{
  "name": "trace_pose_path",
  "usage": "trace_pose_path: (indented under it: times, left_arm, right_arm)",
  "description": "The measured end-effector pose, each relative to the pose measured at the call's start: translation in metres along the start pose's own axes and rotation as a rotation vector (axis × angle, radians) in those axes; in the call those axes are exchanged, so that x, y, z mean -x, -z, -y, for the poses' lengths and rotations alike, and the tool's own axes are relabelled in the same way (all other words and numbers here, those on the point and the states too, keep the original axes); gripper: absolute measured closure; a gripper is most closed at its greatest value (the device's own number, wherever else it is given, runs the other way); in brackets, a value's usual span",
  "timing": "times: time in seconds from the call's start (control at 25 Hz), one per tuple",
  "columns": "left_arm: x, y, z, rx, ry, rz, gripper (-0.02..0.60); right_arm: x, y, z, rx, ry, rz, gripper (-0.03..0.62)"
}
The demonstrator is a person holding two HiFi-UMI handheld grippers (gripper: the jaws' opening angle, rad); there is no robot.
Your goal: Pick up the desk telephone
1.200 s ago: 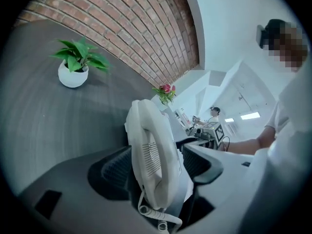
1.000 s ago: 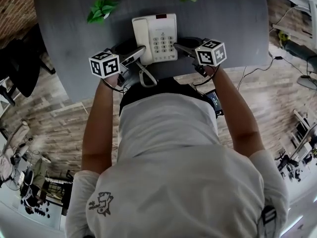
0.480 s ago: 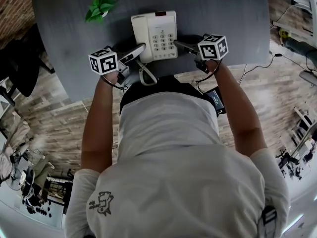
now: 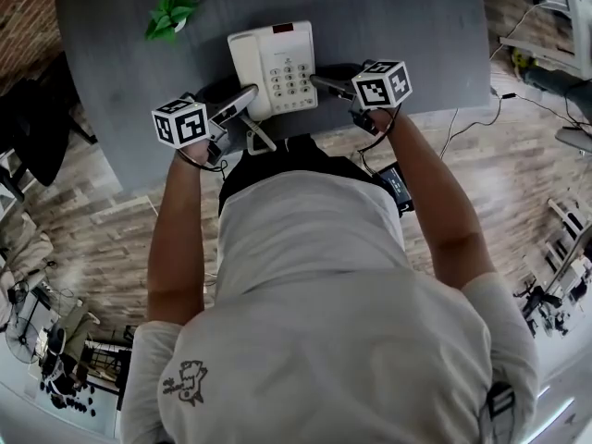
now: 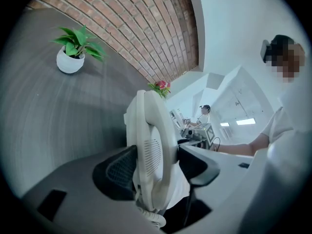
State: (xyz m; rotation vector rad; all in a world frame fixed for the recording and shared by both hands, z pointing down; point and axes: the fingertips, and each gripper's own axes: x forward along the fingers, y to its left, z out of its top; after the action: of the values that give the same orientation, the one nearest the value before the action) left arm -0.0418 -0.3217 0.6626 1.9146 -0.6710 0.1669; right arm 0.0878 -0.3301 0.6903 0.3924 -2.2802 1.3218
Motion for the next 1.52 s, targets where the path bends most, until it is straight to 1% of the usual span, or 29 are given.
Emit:
trace_pose_path:
  times: [0.12,0.2,0.6,0.76,0.88,1.04,1.28,1.52]
  left_arm:
    - [0.002,-0.001,0.003,0.023,0.006,0.031,0.298]
    - [0.003,0.002,0.010,0.024,0.006,0.041,0.299]
    - [0.015,-0.002,0.047,-0.012,0.002,0.105,0.301]
    - [0.016,0.000,0.071,-0.036,-0.006,0.137,0.301]
    - [0.017,0.005,0.084,-0.045,-0.016,0.145,0.302]
    - [0.022,0.006,0.090,-0.054,-0.032,0.153,0.302]
    - [0.035,0.013,0.095,-0.070,-0.048,0.160,0.304]
    - [0.052,0.012,0.098,-0.087,-0.048,0.182,0.304]
  right_arm:
    - [0.005,-0.002,-0.004,0.000,0.002,0.002,0.520]
    - [0.010,-0.002,-0.008,0.009,0.002,0.005,0.521]
    - [0.038,-0.008,-0.033,0.059,-0.014,0.051,0.523]
    - [0.058,-0.003,-0.044,0.082,-0.026,0.076,0.523]
    - [0.066,0.002,-0.049,0.092,-0.031,0.083,0.523]
    - [0.069,0.003,-0.056,0.095,-0.046,0.088,0.525]
    - [0.066,0.003,-0.068,0.117,-0.045,0.097,0.525]
    - [0.060,0.004,-0.084,0.126,-0.050,0.113,0.525]
